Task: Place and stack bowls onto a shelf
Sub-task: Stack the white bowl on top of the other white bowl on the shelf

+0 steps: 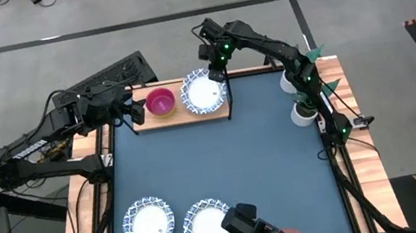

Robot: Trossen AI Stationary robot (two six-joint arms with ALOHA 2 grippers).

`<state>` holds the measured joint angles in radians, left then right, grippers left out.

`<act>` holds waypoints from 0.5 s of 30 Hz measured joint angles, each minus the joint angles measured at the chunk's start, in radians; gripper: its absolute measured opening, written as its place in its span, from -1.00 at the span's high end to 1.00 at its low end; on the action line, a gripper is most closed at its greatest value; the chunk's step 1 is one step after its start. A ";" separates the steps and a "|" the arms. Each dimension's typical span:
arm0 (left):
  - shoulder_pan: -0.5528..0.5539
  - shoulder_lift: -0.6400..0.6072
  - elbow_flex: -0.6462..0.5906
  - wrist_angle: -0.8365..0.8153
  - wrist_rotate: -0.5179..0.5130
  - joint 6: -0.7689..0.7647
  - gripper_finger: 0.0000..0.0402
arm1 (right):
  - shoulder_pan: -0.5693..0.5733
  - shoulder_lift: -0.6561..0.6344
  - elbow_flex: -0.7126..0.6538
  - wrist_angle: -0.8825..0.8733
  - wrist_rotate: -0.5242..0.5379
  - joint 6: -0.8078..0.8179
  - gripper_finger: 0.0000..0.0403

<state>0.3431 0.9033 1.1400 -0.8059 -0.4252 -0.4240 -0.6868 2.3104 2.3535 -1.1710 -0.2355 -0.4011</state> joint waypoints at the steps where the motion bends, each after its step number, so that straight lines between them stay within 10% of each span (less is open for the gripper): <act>1: 0.000 0.000 0.000 0.000 0.000 0.000 -0.27 | 0.000 0.000 0.000 0.000 0.000 0.000 0.41; 15: 0.000 0.000 0.000 0.000 0.020 -0.006 -0.27 | 0.005 -0.055 0.001 0.029 0.058 0.011 -0.17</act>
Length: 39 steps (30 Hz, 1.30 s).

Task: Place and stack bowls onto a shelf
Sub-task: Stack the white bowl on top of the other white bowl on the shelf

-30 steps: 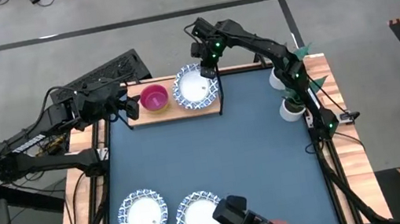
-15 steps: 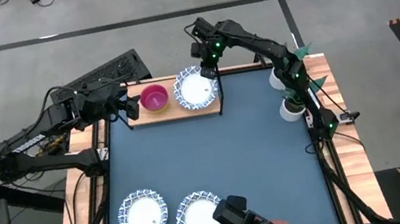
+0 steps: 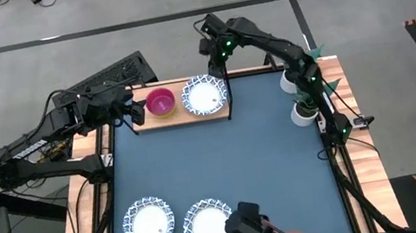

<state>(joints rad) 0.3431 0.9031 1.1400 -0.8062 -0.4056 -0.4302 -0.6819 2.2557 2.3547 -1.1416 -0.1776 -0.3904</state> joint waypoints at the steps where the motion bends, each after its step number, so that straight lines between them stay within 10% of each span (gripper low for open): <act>1: 0.000 0.000 0.000 0.000 0.019 0.003 -0.27 | 0.004 -0.024 0.000 0.000 0.000 0.000 -0.16; 19: -0.157 0.136 0.000 -0.283 0.634 0.036 -0.27 | 0.020 -0.367 0.000 0.012 -0.003 0.025 -0.13; 39: -0.777 0.260 -0.030 -0.400 0.449 -0.421 -0.27 | 0.021 -0.370 0.000 -0.080 -0.008 0.012 -0.13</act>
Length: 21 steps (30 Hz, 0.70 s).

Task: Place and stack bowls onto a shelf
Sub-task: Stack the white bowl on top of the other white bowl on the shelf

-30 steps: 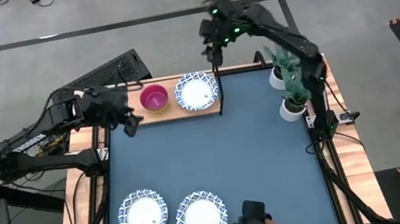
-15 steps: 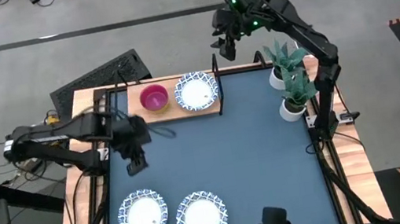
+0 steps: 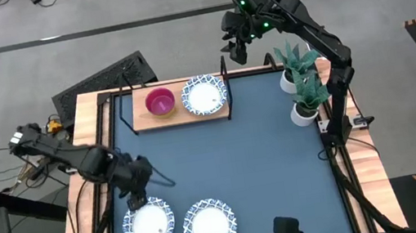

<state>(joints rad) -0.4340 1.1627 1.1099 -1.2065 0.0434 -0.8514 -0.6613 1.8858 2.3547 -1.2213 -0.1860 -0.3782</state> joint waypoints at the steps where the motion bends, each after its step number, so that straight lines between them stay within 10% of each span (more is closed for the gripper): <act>1: -0.027 0.001 -0.017 0.011 0.010 -0.041 -0.27 | 0.000 0.000 0.000 0.000 0.000 0.000 -0.13; 13: -0.272 0.001 -0.255 0.329 0.090 -0.444 -0.15 | 0.000 0.000 0.000 0.005 -0.045 -0.012 -0.13; 21: -0.275 0.002 -0.415 0.421 0.088 -0.499 0.39 | 0.000 0.001 0.000 0.004 -0.052 -0.004 -0.13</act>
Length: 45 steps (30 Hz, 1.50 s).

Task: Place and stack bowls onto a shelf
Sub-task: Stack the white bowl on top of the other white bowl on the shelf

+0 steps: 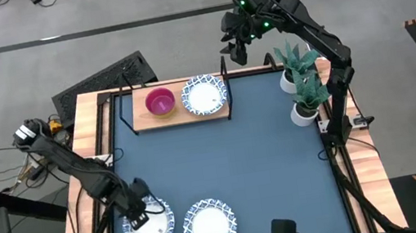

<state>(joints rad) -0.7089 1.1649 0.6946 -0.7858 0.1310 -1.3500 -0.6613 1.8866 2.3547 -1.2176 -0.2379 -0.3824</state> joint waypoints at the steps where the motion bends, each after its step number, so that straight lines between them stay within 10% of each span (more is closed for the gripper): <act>1: 0.003 0.000 -0.018 0.002 0.001 -0.006 0.49 | 0.000 0.000 0.000 -0.001 0.000 0.000 -0.13; 7: 0.027 0.000 -0.092 0.042 -0.018 -0.055 0.96 | 0.000 0.000 0.000 -0.001 0.000 0.001 -0.13; 20: 0.199 0.000 -0.109 0.133 -0.339 -0.077 0.99 | -0.002 0.000 0.000 -0.001 0.000 -0.008 -0.13; 26: 0.390 0.000 -0.109 0.344 -0.510 0.174 0.99 | -0.002 0.000 0.000 0.006 0.000 -0.009 -0.13; 31: 0.572 0.000 -0.082 0.591 -0.454 0.527 0.99 | -0.002 0.000 0.000 0.006 0.000 -0.002 -0.13; 40: 0.665 -0.013 0.204 -0.211 -0.514 0.404 1.00 | 0.006 0.000 0.000 -0.009 0.000 0.015 -0.13; 45: 0.619 -0.013 0.249 -0.448 -0.323 0.234 1.00 | 0.013 0.000 0.000 -0.009 0.000 0.016 -0.13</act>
<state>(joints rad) -0.0895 1.1515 0.9440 -1.2342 -0.1921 -1.1163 -0.6482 1.8866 2.3543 -1.2266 -0.2379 -0.3668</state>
